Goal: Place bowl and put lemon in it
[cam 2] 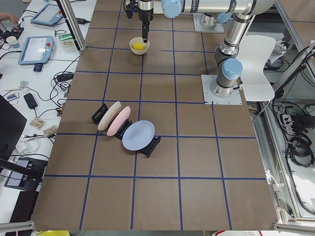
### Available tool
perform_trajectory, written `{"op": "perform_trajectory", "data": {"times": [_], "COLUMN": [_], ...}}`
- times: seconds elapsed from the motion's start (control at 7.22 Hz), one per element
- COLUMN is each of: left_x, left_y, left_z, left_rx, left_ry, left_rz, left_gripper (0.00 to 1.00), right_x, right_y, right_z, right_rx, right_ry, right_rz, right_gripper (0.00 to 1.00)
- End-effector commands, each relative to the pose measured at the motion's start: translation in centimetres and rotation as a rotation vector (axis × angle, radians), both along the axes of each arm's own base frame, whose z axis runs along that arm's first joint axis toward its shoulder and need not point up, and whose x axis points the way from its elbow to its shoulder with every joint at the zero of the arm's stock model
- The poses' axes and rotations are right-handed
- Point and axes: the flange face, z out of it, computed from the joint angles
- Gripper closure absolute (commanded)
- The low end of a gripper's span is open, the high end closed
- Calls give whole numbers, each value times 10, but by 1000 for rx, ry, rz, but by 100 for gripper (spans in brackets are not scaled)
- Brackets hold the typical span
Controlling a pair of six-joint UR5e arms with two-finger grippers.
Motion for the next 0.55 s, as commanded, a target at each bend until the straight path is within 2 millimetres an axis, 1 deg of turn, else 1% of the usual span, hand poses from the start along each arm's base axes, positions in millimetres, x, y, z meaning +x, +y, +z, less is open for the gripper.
{"op": "perform_trajectory", "data": {"times": [0.0, 0.14, 0.28, 0.42], "left_x": [0, -1, -1, -1], "left_y": [0, 0, 0, 0], "left_z": [-1, -2, -2, -2], "left_rx": [1, 3, 3, 3], "left_ry": [1, -1, 1, -1], "left_rz": [0, -1, -1, -1], "left_gripper": [0, 0, 0, 0], "right_x": [-102, -116, -116, -115], "right_y": [19, 30, 32, 35], "right_z": [72, 88, 91, 90], "right_rx": [11, -1, -3, 13], "right_ry": [-5, -11, -11, -13], "right_rz": [-51, -39, -39, -35], "right_gripper": [0, 0, 0, 0]}}
